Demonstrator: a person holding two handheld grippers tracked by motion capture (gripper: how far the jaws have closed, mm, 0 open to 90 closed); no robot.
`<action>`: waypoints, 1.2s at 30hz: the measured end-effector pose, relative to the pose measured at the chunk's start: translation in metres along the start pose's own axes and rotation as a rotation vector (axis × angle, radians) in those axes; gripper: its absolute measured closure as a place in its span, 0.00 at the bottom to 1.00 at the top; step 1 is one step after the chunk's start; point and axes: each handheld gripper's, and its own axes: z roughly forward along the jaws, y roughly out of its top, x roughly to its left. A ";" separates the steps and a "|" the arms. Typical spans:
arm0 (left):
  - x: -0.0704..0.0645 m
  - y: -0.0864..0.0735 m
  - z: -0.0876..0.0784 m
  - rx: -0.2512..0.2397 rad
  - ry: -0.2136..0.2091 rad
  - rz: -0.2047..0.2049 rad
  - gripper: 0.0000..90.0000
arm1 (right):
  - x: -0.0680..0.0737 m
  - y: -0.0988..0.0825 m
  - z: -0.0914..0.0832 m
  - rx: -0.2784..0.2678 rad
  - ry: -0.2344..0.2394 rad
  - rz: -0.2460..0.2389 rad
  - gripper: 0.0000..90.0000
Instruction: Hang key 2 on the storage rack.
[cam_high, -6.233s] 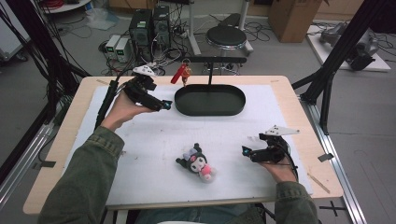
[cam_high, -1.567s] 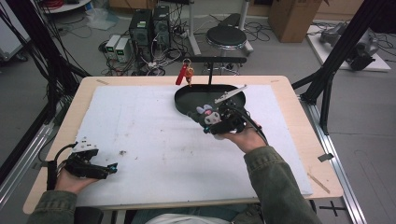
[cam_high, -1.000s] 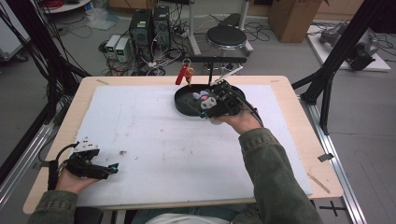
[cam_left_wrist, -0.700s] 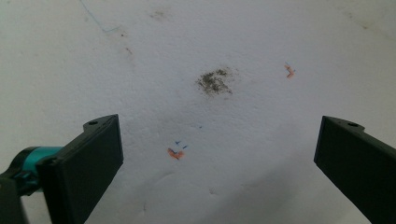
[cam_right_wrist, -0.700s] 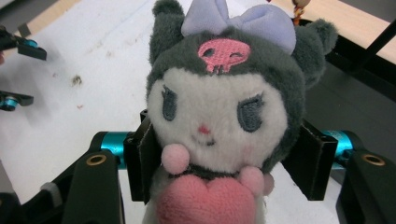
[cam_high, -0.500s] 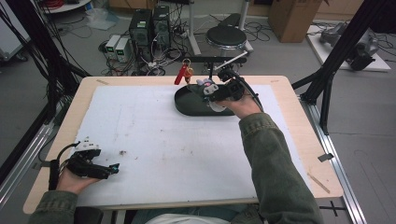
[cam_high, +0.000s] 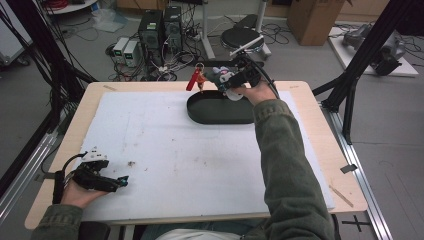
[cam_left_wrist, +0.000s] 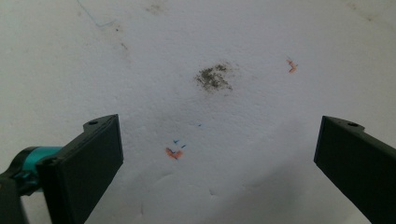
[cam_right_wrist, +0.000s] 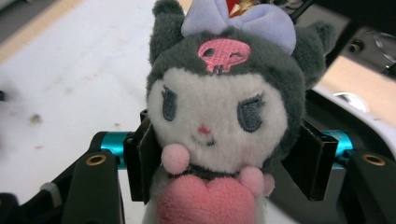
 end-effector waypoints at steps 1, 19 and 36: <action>0.000 0.000 -0.001 -0.002 -0.002 -0.004 0.02 | -0.001 0.003 0.000 -0.003 0.000 0.002 0.40; 0.004 0.000 0.001 -0.018 0.012 -0.015 0.02 | -0.027 0.040 0.004 -0.022 -0.046 0.162 0.40; 0.004 0.000 0.002 -0.019 0.015 -0.016 0.02 | -0.028 0.047 0.025 -0.004 -0.072 0.181 0.39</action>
